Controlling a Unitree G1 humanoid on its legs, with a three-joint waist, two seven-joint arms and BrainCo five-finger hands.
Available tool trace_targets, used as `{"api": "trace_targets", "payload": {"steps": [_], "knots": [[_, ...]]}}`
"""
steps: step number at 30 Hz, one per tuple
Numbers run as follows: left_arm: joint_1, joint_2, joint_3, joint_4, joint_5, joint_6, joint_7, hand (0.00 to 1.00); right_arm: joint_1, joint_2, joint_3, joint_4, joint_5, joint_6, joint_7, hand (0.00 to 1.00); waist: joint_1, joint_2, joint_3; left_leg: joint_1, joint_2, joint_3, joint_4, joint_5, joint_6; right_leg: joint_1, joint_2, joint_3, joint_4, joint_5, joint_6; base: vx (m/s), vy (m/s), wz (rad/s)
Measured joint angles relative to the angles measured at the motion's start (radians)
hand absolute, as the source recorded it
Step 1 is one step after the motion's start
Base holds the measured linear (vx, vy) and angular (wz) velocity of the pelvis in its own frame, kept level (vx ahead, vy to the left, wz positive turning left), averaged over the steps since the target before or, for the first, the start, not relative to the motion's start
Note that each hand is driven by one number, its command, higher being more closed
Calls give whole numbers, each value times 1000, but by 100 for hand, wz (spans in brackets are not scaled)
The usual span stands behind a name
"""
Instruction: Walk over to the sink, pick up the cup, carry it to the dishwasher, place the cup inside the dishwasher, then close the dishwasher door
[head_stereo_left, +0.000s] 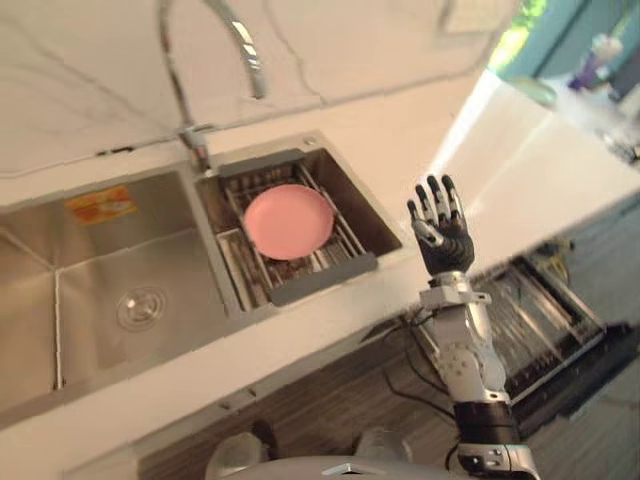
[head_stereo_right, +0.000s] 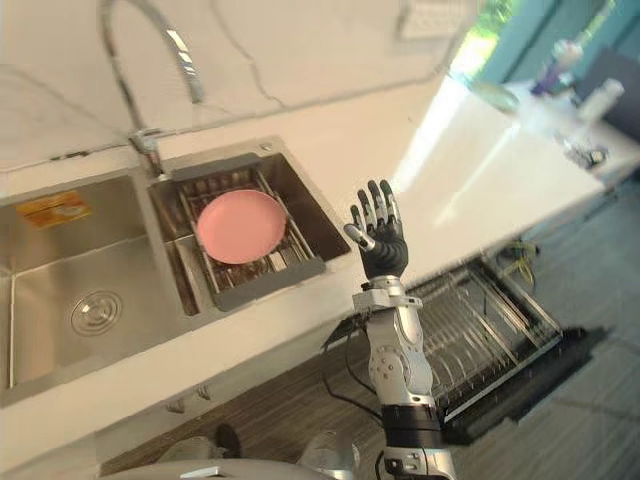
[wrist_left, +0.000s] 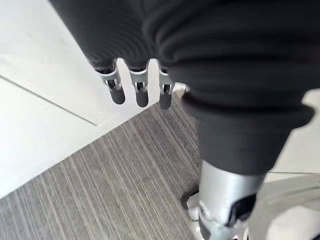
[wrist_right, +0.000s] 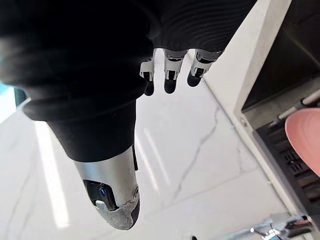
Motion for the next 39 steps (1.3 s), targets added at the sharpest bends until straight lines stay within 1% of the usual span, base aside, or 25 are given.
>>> {"api": "trace_targets", "payload": {"steps": [1, 2, 3, 4, 5, 8, 9, 15, 16, 17, 18, 20, 21, 22, 23, 24, 25, 26, 27, 31, 32, 33, 37, 38, 39], "knots": [[1, 3, 1, 2, 19, 2, -5, 0, 9, 0, 0, -6, 0, 0, 1, 0, -3, -5, -3, 5, 0, -16, -1, 2, -4, -15, 11, 25, -5, 4, 2, 157, -62, 108], [7, 20, 1, 21, 57, 2, -13, 0, 22, 1, 3, -8, 0, 0, 12, 0, -2, -31, -18, 19, -12, -45, -6, 13, -24, -34, 30, 56, -52, 94, 6, 156, -69, 86], [9, 28, 2, 31, 67, 2, -14, 0, 25, 3, 3, -8, 0, 0, 21, 0, 3, -50, -25, 30, -24, -56, -12, 15, -25, -39, 30, 63, -84, 181, 5, 176, -117, 77], [13, 32, 12, 44, 81, 3, -17, 0, 28, 4, 1, -7, 1, 3, 41, 0, 15, -66, -34, 58, -37, -71, -21, 16, -31, -20, 24, 63, -105, 204, 8, 191, -156, 33], [18, 30, 13, 40, 80, 2, -18, 0, 27, 4, 1, -14, 13, 6, 60, 0, 20, -53, -46, 55, -20, -84, -24, 10, -41, 3, 47, 71, -148, 202, 10, 203, -161, 21], [14, 20, 21, 31, 80, 2, -29, 0, 20, -2, 0, -30, 49, 24, 74, 0, 25, -53, -46, 32, -12, -87, -34, 6, -61, 8, 63, 65, -209, 202, 10, 85, -56, -4], [15, 25, 13, 6, 90, 5, -45, 0, 55, -2, -36, -45, 47, 60, 65, 0, 9, -65, -25, 103, -15, -126, -169, 92, -88, 73, 79, 41, -265, 145, 24, 0, 0, 0], [15, 25, 12, 6, 71, 4, -46, 0, 55, -2, -36, -45, 47, 60, 60, 0, 10, -64, -26, 99, -15, -139, -169, 94, -88, 78, 75, 24, -266, 145, 25, 0, 0, 6], [15, 25, 11, 6, 35, 3, -49, 0, 55, -2, -35, -45, 45, 60, 45, 0, 11, -65, -27, 97, -14, -140, -169, 96, -87, 82, 73, 13, -270, 144, 25, -2, -4, 18], [15, 24, 12, 9, -38, -5, -57, 0, 55, -2, -34, -45, 42, 56, 26, 0, 16, -65, -27, 97, -12, -138, -169, 97, -87, 89, 74, 1, -278, 144, 25, -2, -7, 15], [17, 26, 13, 10, -67, -12, -61, 0, 55, -2, -34, -44, 40, 52, 18, 0, 19, -65, -28, 97, -11, -138, -169, 98, -87, 92, 74, -7, -283, 144, 26, 1, -10, 15], [27, 32, 13, 11, -172, -68, -72, 0, 55, -3, -37, -44, 18, 39, -21, 0, 28, -65, -30, 96, -6, -133, -169, 98, -87, 108, 77, -23, -309, 144, 26, 10, -10, 10], [33, 36, 13, 11, -232, -98, -75, 0, 55, -4, -37, -41, -13, 39, -45, 0, 34, -64, -39, 92, -3, -128, -169, 98, -87, 110, 76, -45, -323, 145, 26, 0, 0, 0], [37, 38, 13, 11, -260, -110, -76, 0, 55, -5, -38, -39, -40, 39, -56, 0, 38, -64, -46, 89, 0, -120, -169, 98, -87, 110, 75, -57, -330, 148, 26, 32, 0, -12], [43, 42, 15, 11, -312, -119, -78, 0, 54, -12, -39, -39, -94, 39, -78, 0, 49, -64, -58, 86, 8, -90, -169, 98, -87, 113, 73, -87, -346, 161, 29, 62, -1, -22], [45, 45, 18, 12, -367, -124, -85, 0, 52, -25, -44, -39, -159, 39, -89, 0, 52, -65, -66, 85, 15, -70, -166, 98, -88, 122, 77, -108, -370, 181, 32, 94, -3, -24], [46, 46, 20, 13, -392, -130, -89, 0, 52, -36, -46, -39, -189, 39, -91, 0, 51, -66, -69, 86, 16, -66, -163, 98, -88, 126, 81, -113, -383, 192, 37, 82, -6, -19], [46, 47, 24, 31, -430, -148, -98, 0, 52, -71, -47, -39, -254, 39, -98, 0, 49, -66, -74, 88, 18, -52, -163, 97, -88, 131, 87, -112, -399, 203, 35, 71, 2, -17], [47, 47, 35, 33, -451, -152, -101, 0, 49, -112, -48, -39, -311, 39, -101, 0, 49, -66, -74, 92, 19, -26, -163, 96, -91, 135, 90, -101, -406, 208, 36, 38, 9, -17], [47, 51, 51, 37, -472, -149, -104, 0, 22, -212, -47, -38, -473, 44, -93, 0, 42, -69, -82, 108, 26, 29, -166, 85, -105, 140, 98, -82, -415, 212, 36, 0, 4, -19], [50, 52, 53, 37, -472, -148, -107, 0, 13, -237, -47, -35, -547, 44, -78, 0, 39, -71, -84, 108, 26, 33, -169, 82, -109, 140, 99, -80, -417, 213, 35, -16, -3, -6], [51, 53, 53, 37, -472, -147, -108, 0, 11, -249, -45, -34, -586, 44, -75, 0, 38, -72, -86, 108, 26, 35, -169, 79, -110, 140, 99, -80, -418, 213, 36, -15, 0, -4], [57, 60, 56, 36, -468, -140, -124, 0, -13, -300, 7, 18, -847, 37, -41, 0, 50, -80, -102, 113, 27, 54, -169, 71, -114, 142, 98, -74, -421, 217, 35, -1, 4, -4], [56, 61, 59, 35, -459, -137, -127, 0, -26, -311, 39, 35, -928, 16, -41, 0, 52, -82, -104, 113, 27, 54, -169, 71, -114, 142, 98, -75, -421, 218, 34, -7, 4, -4], [56, 61, 59, 36, -457, -134, -127, 0, -32, -316, 57, 36, -954, 13, -40, 0, 52, -83, -105, 113, 27, 54, -169, 70, -114, 142, 98, -75, -421, 218, 34, 0, 0, 0]]}}
